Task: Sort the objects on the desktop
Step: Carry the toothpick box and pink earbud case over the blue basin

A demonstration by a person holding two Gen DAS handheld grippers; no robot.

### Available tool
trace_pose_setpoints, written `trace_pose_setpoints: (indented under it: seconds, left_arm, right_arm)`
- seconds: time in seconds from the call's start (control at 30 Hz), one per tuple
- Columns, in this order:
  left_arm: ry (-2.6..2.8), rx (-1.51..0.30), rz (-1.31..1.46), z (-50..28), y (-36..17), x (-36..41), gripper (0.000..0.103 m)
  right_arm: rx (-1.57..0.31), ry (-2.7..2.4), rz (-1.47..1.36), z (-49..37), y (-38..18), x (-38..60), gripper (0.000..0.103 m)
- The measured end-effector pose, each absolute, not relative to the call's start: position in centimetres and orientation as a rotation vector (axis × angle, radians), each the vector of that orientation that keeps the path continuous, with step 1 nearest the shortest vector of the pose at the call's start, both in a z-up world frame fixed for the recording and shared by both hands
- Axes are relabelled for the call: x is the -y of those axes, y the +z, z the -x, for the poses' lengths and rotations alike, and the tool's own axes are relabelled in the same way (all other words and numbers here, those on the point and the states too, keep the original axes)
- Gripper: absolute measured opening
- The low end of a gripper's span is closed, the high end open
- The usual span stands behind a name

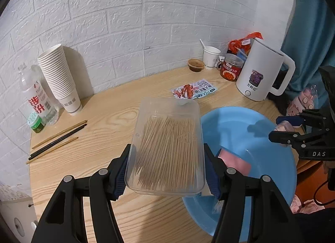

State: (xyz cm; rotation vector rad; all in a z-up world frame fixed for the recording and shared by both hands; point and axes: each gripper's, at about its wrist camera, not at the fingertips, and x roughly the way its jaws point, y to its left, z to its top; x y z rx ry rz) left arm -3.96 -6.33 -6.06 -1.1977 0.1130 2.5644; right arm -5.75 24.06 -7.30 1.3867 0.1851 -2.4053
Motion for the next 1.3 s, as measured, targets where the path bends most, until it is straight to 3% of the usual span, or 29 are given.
trace_pose_setpoints:
  seconds: [1.3]
  left_arm:
    - [2.431, -0.197, 1.225, 2.2, -8.1, 6.1, 0.06]
  right_arm:
    - [-0.18, -2.353, -1.441, 2.9, -8.5, -22.8, 0.052]
